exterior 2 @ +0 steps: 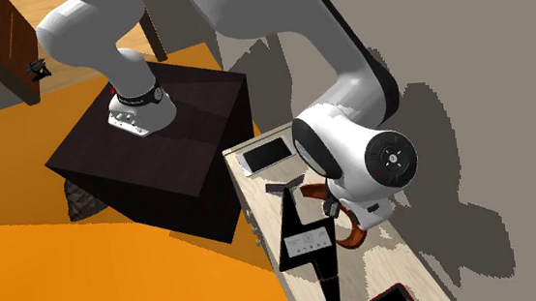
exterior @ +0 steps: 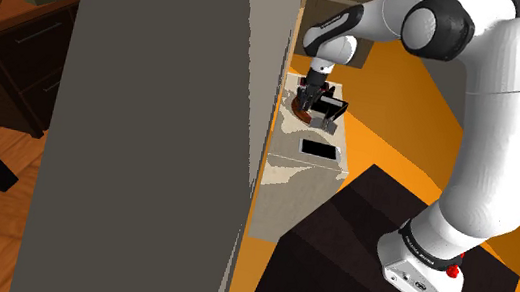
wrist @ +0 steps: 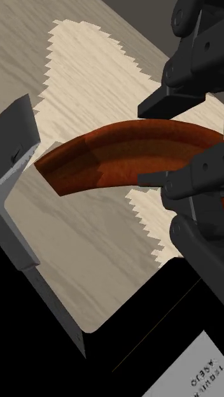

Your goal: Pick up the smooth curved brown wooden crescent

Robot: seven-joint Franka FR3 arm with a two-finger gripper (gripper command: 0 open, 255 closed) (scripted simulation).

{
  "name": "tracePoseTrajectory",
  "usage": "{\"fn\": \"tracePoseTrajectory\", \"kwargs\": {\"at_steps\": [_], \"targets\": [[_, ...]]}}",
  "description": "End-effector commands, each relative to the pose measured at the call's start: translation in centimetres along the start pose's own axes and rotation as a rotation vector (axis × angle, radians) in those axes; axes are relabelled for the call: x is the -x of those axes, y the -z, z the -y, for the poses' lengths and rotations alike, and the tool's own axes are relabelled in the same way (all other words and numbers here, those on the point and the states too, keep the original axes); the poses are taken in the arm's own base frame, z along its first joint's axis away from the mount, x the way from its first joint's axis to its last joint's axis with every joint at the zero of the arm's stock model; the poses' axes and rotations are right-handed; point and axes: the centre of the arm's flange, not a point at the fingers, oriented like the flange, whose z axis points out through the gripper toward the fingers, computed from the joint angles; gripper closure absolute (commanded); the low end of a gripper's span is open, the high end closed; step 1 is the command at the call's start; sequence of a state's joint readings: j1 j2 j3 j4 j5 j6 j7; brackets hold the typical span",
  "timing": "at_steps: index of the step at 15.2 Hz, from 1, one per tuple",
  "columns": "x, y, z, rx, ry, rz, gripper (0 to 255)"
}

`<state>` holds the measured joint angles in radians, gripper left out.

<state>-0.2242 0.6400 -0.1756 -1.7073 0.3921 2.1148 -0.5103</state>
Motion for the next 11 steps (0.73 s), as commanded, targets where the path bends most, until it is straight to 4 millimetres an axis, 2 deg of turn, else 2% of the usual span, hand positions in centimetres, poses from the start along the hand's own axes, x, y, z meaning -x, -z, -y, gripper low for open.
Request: {"fn": "tracePoseTrajectory", "kwargs": {"at_steps": [1, 7, 8, 11], "targets": [[0.5, -0.6, -0.2, -0.003, -0.005, 0.013, 255], [0.5, -0.4, -0.3, -0.003, -0.006, 0.013, 255], [-0.1, -0.9, -0.6, -0.003, -0.005, 0.014, 255], [0.0, 0.6, -0.2, -0.003, -0.005, 0.014, 255]]}}
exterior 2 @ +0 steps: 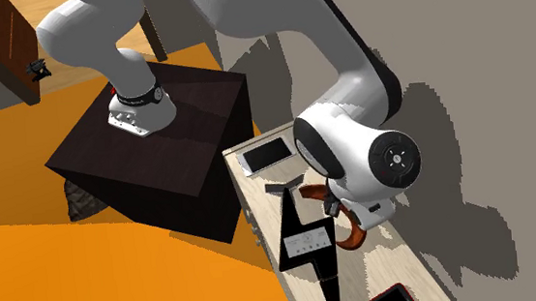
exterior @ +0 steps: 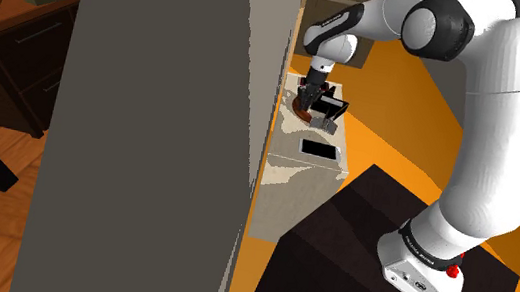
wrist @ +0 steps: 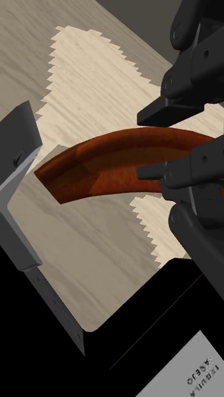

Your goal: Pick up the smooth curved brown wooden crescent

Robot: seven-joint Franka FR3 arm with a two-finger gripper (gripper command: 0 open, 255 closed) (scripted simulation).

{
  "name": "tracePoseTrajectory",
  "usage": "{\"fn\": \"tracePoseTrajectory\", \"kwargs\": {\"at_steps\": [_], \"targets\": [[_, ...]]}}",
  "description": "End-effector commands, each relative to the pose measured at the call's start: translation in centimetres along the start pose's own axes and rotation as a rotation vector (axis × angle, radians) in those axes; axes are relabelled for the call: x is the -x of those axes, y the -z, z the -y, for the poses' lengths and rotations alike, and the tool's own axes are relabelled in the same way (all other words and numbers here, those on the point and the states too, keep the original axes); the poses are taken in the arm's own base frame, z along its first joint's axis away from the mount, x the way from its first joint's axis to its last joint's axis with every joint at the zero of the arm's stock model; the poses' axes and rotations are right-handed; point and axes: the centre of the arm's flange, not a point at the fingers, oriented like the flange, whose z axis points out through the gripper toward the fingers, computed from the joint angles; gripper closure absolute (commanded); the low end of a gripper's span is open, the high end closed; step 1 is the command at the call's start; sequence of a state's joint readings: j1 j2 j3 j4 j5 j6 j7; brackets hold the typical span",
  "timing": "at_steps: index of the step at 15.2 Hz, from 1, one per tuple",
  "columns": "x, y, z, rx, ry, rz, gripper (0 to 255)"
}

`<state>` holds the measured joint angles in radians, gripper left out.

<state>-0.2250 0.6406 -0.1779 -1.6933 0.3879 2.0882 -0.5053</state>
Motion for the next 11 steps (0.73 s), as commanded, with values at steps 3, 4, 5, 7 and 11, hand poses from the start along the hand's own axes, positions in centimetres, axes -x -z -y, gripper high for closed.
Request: {"fn": "tracePoseTrajectory", "kwargs": {"at_steps": [3, 4, 5, 7, 11], "targets": [[0.3, 1.7, 0.2, 0.002, -0.004, 0.002, 255], [0.4, 2.2, 0.3, 0.002, -0.004, 0.002, 255], [0.5, 2.7, 0.5, 0.002, -0.004, 0.002, 255], [0.6, 3.7, 0.8, 0.002, -0.004, 0.002, 255], [0.9, 5.7, 1.4, 0.002, -0.004, 0.002, 255]]}}
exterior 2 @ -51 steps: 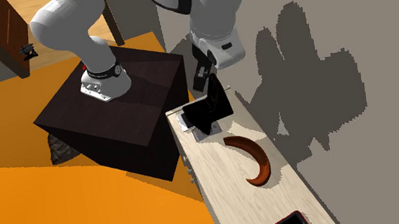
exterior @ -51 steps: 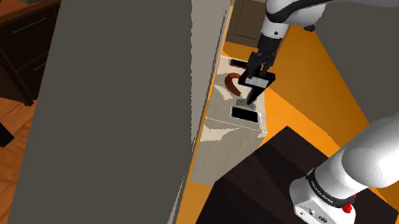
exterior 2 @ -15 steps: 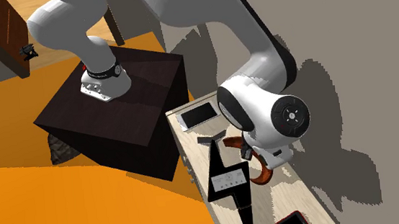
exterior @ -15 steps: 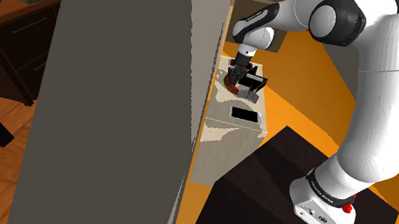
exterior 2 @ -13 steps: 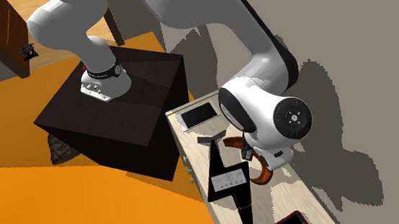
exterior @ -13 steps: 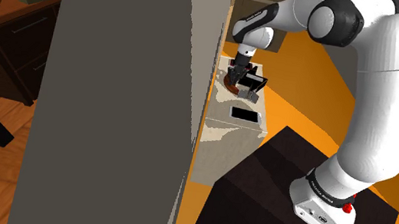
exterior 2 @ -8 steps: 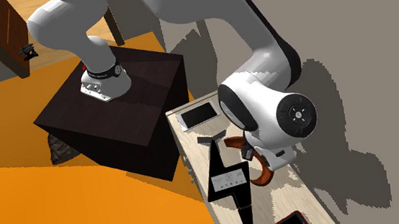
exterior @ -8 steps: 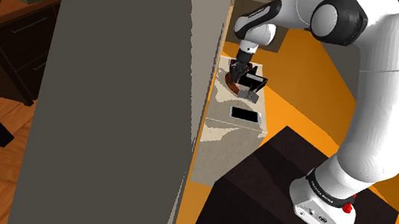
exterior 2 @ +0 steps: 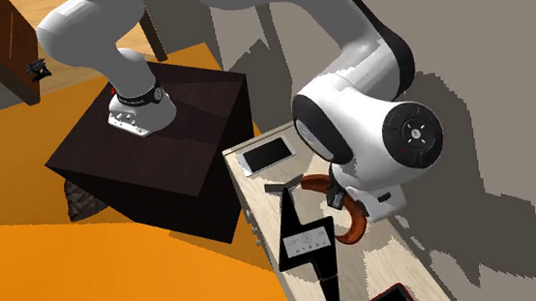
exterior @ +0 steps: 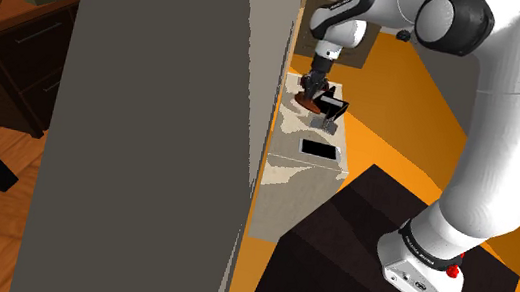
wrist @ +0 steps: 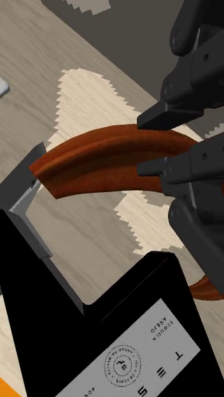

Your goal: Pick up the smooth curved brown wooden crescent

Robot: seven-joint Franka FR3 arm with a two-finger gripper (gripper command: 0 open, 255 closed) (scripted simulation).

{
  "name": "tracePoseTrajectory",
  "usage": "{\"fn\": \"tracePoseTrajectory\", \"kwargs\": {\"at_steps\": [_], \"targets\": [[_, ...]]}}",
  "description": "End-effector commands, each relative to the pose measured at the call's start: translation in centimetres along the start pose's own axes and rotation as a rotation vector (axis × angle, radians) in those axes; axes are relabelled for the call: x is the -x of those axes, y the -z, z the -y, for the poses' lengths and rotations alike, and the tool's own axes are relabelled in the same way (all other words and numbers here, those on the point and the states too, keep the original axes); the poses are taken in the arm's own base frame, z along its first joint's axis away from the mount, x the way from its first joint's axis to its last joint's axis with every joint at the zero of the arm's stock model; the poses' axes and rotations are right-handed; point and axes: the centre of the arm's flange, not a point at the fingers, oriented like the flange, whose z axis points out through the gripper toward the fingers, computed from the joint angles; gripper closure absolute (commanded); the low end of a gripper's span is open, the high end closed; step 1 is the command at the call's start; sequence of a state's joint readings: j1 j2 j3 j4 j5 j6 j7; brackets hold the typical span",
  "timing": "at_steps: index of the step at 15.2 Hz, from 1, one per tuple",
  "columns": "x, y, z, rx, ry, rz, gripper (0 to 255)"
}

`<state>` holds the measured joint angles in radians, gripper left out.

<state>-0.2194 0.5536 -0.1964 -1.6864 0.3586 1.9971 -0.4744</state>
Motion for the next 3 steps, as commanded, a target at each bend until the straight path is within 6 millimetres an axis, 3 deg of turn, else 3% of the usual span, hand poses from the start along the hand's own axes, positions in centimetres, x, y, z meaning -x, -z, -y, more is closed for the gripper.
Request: {"fn": "tracePoseTrajectory", "kwargs": {"at_steps": [1, 3], "targets": [[0.06, 0.98, 0.34, 0.000, 0.000, 0.000, 255], [0.07, 1.05, 0.36, 0.000, 0.000, 0.000, 255]]}}
